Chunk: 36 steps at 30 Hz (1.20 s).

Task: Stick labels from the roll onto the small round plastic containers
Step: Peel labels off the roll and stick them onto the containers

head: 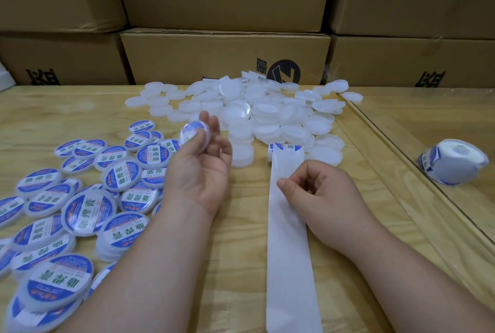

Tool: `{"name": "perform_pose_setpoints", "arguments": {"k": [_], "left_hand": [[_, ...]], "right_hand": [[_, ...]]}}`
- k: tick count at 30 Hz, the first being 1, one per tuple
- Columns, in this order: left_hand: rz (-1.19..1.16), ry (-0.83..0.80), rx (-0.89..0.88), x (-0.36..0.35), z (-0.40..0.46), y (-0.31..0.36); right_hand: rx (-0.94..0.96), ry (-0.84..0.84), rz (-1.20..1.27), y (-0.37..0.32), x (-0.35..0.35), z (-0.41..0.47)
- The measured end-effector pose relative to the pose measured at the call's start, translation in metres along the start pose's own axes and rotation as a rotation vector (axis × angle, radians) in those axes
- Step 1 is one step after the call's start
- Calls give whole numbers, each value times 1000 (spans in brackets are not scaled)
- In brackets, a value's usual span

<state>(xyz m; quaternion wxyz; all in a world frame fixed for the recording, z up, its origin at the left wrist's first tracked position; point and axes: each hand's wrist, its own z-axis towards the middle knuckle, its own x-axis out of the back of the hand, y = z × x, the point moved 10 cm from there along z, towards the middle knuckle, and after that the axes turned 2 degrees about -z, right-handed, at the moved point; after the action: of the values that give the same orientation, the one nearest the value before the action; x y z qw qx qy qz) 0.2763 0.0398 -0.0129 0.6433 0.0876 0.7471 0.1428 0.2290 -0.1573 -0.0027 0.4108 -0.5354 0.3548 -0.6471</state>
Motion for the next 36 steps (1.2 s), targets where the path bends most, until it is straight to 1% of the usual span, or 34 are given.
{"name": "perform_pose_setpoints", "arguments": {"k": [3,6,8,11,12,13,16,17,18,19,21,23,25,26,29,32,36], "left_hand": [[-63,66,-105,8,1,16],[-91,131,-134,15,0,17],[-67,120,-135,12,-1,16],[3,58,-134,5,-3,14],[70,43,-147,3,-4,13],[203,43,-187,2,-5,15],[865,45,-463,-8,-18,23],[1021,2,-545,-16,-23,20],[1155,-47,-583,-22,-25,14],[1312,-75,-601,-25,-25,8],[1698,-96,-592,-26,-19,-7],[1976,-134,-503,-22,-12,-22],[2100,-139,-427,-17,-11,-29],[2125,-132,-424,-16,-11,-30],[2115,-70,-481,-18,-15,-24],[2075,-7,-463,-16,-15,-20],[2138,-65,-410,-12,-10,-26]], "right_hand": [[11,18,-16,-1,3,1],[-8,33,-15,1,5,2],[-25,43,-2,3,7,2],[-39,59,19,5,9,3],[-40,66,29,5,9,3],[-39,73,40,6,9,4],[-31,104,92,7,12,5],[-27,118,115,8,13,5],[-24,132,140,8,15,5],[-24,147,167,9,16,5],[-22,185,206,9,20,5],[-9,228,209,9,25,5],[4,270,179,7,29,4],[6,285,161,7,31,4],[-16,294,135,10,32,4],[-57,260,88,15,27,6],[-105,236,31,15,26,7]]}}
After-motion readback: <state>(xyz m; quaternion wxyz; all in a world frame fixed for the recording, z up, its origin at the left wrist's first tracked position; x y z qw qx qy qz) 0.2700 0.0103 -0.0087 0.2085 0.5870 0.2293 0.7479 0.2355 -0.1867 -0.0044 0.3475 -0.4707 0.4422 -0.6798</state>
